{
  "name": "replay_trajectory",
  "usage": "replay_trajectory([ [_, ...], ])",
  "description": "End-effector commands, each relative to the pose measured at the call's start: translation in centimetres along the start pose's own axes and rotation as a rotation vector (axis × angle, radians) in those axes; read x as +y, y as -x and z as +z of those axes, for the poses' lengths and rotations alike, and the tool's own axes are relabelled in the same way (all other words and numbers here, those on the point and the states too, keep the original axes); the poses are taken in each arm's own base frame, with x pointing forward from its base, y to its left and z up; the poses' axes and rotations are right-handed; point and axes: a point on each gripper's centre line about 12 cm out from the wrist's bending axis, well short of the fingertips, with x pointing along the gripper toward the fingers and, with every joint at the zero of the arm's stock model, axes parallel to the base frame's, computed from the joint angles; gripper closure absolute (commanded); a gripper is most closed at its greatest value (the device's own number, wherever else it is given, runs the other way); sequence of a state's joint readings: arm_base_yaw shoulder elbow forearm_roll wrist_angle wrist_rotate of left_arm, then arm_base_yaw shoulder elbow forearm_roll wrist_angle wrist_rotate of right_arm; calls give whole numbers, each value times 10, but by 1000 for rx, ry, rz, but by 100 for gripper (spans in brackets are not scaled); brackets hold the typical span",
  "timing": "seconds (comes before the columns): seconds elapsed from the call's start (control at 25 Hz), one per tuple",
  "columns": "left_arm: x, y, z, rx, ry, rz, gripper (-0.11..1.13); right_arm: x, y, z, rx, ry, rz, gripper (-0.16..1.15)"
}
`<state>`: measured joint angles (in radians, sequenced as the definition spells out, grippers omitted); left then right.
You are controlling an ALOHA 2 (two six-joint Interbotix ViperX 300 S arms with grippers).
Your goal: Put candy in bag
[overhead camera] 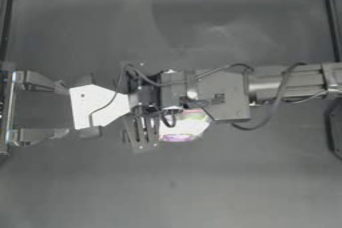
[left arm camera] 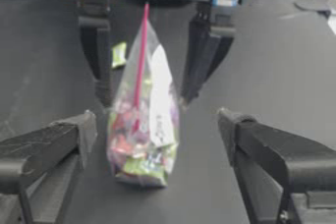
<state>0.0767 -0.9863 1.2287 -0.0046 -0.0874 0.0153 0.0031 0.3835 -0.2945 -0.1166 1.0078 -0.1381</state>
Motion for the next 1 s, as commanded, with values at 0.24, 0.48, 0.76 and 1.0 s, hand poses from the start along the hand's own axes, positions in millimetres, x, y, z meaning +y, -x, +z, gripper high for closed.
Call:
replay_trajectory([
  [0.24,0,0,5,-14,5,0,-1,-4,9,9,0,20,-18,0],
  [0.48,0,0,5,-14,5,0,-1,-4,5,7,11,24,-24,1],
  [0.76,0,0,5,-14,5,2,-1,-5,4,7,12,22,-25,9],
  [1.0,0,0,5,-12,5,0,-1,-6,2,7,12,23,-25,18],
])
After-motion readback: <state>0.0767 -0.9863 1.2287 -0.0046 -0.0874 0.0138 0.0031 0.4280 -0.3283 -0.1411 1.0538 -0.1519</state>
